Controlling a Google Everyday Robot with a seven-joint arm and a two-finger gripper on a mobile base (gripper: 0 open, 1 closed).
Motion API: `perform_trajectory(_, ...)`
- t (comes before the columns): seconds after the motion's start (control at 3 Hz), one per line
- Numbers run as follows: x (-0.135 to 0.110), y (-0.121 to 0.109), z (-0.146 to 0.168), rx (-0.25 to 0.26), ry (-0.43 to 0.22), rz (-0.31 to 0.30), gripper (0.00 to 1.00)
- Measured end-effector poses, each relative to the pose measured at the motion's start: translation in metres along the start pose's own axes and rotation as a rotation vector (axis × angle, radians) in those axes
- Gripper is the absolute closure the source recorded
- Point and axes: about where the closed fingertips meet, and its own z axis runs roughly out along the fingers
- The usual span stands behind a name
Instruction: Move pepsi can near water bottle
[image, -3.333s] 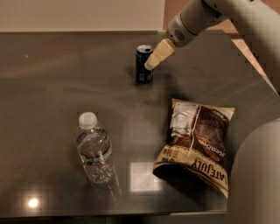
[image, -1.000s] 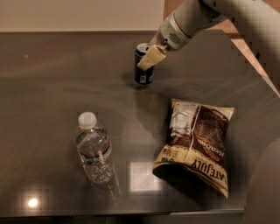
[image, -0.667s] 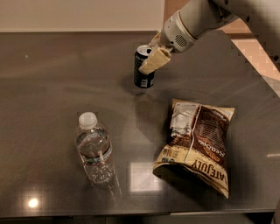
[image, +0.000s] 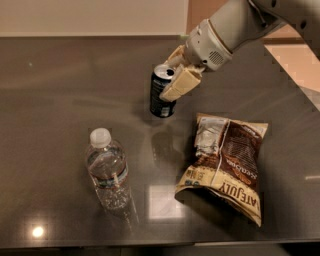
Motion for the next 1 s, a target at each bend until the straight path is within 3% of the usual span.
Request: perform_trajectory(1.0,-0.025,0.083,0.019,-0.191,-0.041,-0.218,1.0)
